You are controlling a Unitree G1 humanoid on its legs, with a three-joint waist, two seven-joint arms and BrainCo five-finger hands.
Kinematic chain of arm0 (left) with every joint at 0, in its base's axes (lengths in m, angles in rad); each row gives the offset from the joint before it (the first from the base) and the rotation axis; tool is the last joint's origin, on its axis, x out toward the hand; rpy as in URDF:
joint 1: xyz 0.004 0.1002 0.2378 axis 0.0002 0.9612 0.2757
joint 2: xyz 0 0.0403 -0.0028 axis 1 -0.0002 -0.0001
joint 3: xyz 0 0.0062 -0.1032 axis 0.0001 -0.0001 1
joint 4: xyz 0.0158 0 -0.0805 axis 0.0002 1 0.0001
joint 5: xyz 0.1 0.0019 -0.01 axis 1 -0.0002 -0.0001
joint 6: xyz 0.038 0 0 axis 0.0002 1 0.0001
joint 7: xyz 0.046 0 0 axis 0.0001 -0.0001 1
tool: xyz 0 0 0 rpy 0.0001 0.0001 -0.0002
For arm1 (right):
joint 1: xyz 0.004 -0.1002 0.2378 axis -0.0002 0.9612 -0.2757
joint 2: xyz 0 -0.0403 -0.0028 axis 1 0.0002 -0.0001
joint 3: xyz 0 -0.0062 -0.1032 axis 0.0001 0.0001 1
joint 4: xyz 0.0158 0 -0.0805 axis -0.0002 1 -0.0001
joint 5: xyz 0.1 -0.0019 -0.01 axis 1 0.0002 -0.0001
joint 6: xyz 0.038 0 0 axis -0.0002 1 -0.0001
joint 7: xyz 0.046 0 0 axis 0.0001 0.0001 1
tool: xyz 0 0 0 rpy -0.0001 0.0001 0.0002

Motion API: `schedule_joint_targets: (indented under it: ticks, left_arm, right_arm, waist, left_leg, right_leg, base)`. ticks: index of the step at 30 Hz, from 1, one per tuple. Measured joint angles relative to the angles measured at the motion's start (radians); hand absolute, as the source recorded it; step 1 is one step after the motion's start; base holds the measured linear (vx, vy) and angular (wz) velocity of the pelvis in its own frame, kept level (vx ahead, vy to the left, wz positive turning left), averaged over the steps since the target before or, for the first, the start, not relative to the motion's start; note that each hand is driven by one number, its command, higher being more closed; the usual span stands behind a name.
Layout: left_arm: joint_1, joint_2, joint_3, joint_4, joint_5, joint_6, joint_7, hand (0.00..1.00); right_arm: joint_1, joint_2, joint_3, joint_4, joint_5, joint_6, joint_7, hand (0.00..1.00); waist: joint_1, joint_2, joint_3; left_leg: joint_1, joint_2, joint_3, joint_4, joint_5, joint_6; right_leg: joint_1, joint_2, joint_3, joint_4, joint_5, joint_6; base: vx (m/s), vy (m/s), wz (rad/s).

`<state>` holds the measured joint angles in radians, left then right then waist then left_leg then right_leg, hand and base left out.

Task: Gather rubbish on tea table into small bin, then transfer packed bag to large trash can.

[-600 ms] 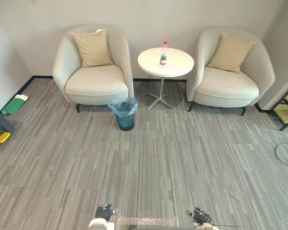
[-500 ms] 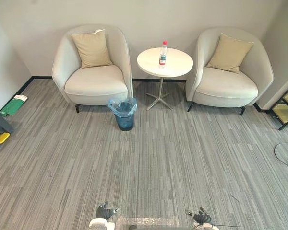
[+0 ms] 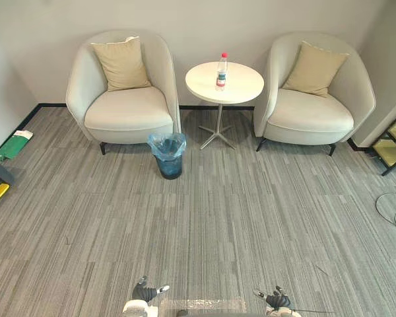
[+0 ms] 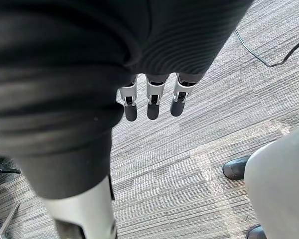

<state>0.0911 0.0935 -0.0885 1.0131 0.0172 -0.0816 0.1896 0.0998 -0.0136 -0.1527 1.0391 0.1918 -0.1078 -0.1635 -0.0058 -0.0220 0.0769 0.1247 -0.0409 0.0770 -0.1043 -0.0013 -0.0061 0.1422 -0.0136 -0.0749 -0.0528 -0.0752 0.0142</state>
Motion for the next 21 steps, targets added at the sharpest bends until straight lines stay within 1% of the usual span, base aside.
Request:
schedule_joint_targets:
  ticks: [7, 9, 10, 11, 12, 13, 14, 15, 16, 17, 18, 19, 20, 21]
  left_arm:
    - [-0.002, 0.004, -0.022, -0.001, 0.001, 0.000, 0.000, 0.00]
    - [-0.004, 0.006, -0.038, -0.002, 0.002, 0.000, 0.000, 0.00]
    - [-0.005, 0.007, -0.039, -0.004, 0.001, 0.000, 0.000, 0.00]
    - [-0.008, 0.007, -0.039, -0.004, 0.001, 0.001, 0.000, 0.00]
    - [-0.011, 0.010, -0.041, -0.003, 0.001, 0.002, 0.000, 0.00]
    - [-0.012, 0.011, -0.041, -0.003, 0.001, 0.003, 0.000, 0.00]
    - [-0.024, 0.014, -0.041, -0.003, 0.001, 0.005, 0.000, 0.00]
    - [-0.039, 0.015, -0.041, -0.003, 0.001, 0.007, 0.000, 0.00]
    - [-0.041, 0.015, -0.041, -0.003, 0.001, 0.007, 0.000, 0.00]
    - [-0.041, 0.012, -0.039, -0.003, 0.000, 0.007, 0.000, 0.00]
    - [-0.043, 0.010, -0.035, -0.007, 0.000, 0.008, -0.001, 0.00]
    - [-0.048, 0.008, -0.014, -0.037, 0.000, 0.009, -0.002, 0.00]
    - [-0.049, 0.007, -0.005, -0.048, 0.000, 0.008, -0.001, 0.00]
    - [-0.048, 0.003, 0.013, -0.069, 0.000, 0.007, -0.001, 0.00]
  right_arm:
    - [0.002, 0.000, 0.000, -0.001, 0.026, 0.000, 0.000, 0.00]
    - [0.003, -0.001, 0.001, -0.002, 0.030, 0.000, 0.000, 0.00]
    - [0.003, -0.003, 0.001, -0.002, 0.048, -0.001, 0.001, 0.00]
    - [0.003, -0.004, 0.001, -0.002, 0.050, -0.001, 0.001, 0.00]
    - [0.003, -0.005, 0.000, -0.004, 0.059, -0.002, 0.001, 0.00]
    - [0.004, -0.005, 0.000, -0.005, 0.066, -0.002, 0.001, 0.00]
    - [0.006, -0.004, -0.003, -0.012, 0.095, -0.006, 0.000, 0.00]
    - [0.013, -0.002, -0.003, -0.028, 0.110, -0.009, -0.001, 0.00]
    - [0.017, -0.002, -0.003, -0.034, 0.117, -0.009, 0.000, 0.00]
    - [0.025, -0.006, -0.004, -0.045, 0.129, -0.014, 0.000, 0.00]
    - [0.023, -0.006, -0.010, -0.046, 0.135, -0.019, -0.001, 0.00]
    - [0.022, -0.002, -0.030, -0.050, 0.140, -0.020, -0.005, 0.00]
    - [0.023, 0.001, -0.032, -0.055, 0.142, -0.019, -0.005, 0.00]
    - [0.024, 0.006, -0.036, -0.075, 0.144, -0.018, -0.008, 0.00]
  waist:
    - [0.000, 0.001, 0.001]
    - [-0.001, 0.005, 0.004]
    - [-0.001, 0.004, 0.005]
    - [-0.001, 0.009, 0.008]
    - [-0.001, 0.003, 0.009]
    - [-0.002, 0.004, 0.010]
    - [-0.006, -0.008, 0.022]
    - [-0.006, -0.006, 0.028]
    - [-0.006, -0.010, 0.026]
    - [-0.006, -0.005, 0.033]
    - [-0.008, 0.000, 0.042]
    - [-0.009, -0.004, 0.060]
    - [-0.008, -0.003, 0.067]
    - [0.000, 0.003, 0.085]
  left_leg:
    - [0.014, 0.001, 0.008, 0.000, 0.000, 0.000]
    - [0.016, 0.004, 0.011, 0.000, -0.004, -0.002]
    - [0.012, 0.007, 0.016, 0.000, -0.011, -0.007]
    - [-0.003, 0.011, 0.023, 0.000, -0.017, -0.009]
    - [-0.016, 0.017, 0.027, 0.001, -0.019, -0.011]
    - [-0.022, 0.019, 0.028, 0.010, -0.024, -0.014]
    - [-0.047, 0.025, 0.031, 0.066, -0.055, -0.018]
    - [-0.090, 0.035, 0.038, 0.160, -0.103, -0.029]
    - [-0.104, 0.039, 0.040, 0.193, -0.120, -0.033]
    - [-0.145, 0.059, 0.048, 0.303, -0.163, -0.043]
    - [-0.173, 0.071, 0.060, 0.386, -0.186, -0.054]
    - [-0.257, 0.097, 0.099, 0.589, -0.192, -0.064]
    - [-0.280, 0.109, 0.112, 0.651, -0.191, -0.064]
    - [-0.322, 0.132, 0.133, 0.753, -0.199, -0.062]
  right_leg:
    - [0.011, 0.001, 0.007, 0.000, 0.002, -0.003]
    - [0.013, 0.003, 0.008, -0.001, 0.002, -0.003]
    - [0.006, 0.006, 0.010, 0.001, -0.003, 0.001]
    - [-0.009, 0.011, 0.016, 0.013, -0.007, 0.001]
    - [-0.032, 0.016, 0.019, 0.033, -0.015, -0.006]
    - [-0.040, 0.017, 0.019, 0.043, -0.021, -0.008]
    - [-0.051, 0.017, 0.012, 0.076, -0.040, -0.014]
    - [-0.066, 0.016, 0.005, 0.106, -0.061, -0.017]
    - [-0.069, 0.017, 0.004, 0.116, -0.066, -0.020]
    - [-0.073, 0.024, 0.005, 0.139, -0.088, -0.030]
    - [-0.070, 0.027, 0.003, 0.146, -0.102, -0.039]
    - [-0.054, 0.026, 0.009, 0.158, -0.124, -0.056]
    - [-0.043, 0.027, 0.012, 0.161, -0.125, -0.059]
    - [-0.025, 0.031, 0.020, 0.169, -0.136, -0.079]
  base:
    - [-0.02, -0.022, -0.02]
    - [-0.05, -0.035, -0.04]
    - [-0.06, -0.042, -0.10]
    - [-0.06, -0.059, -0.17]
    - [-0.05, -0.057, -0.14]
    - [0.01, -0.069, -0.04]
    - [0.04, -0.079, 0.05]
    - [0.06, -0.080, 0.05]
    - [0.06, -0.077, -0.01]
    - [0.05, -0.072, 0.03]
    - [0.08, -0.106, 0.07]
    - [0.10, -0.092, 0.05]
    - [0.14, -0.064, -0.06]
    - [0.16, -0.016, -0.14]
